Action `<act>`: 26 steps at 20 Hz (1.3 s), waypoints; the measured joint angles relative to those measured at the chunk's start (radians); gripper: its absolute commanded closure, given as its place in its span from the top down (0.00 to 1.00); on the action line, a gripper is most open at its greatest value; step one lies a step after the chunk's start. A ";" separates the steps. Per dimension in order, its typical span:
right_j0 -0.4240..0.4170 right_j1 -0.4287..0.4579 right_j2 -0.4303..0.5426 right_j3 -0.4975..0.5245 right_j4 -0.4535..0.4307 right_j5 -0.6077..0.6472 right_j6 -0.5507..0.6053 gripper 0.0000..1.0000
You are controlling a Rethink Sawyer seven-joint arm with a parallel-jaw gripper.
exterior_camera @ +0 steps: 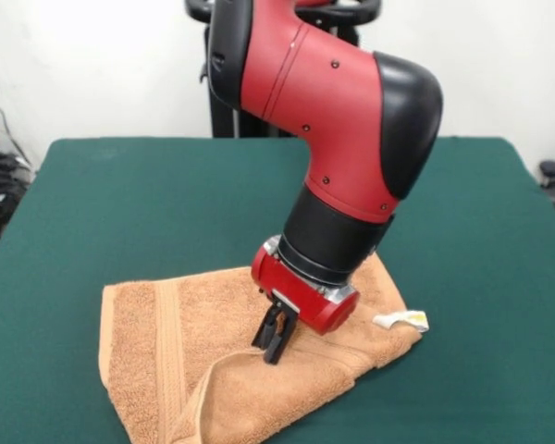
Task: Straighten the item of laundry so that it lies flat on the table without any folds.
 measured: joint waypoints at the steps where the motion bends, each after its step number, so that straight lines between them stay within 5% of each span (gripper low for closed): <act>1: 0.001 -0.001 -0.003 -0.007 0.000 0.017 0.000 0.00; 17: 0.006 -0.130 -0.008 -0.017 0.000 0.171 0.000 0.00; 26: -0.008 -0.094 -0.007 -0.122 0.001 0.149 0.000 0.00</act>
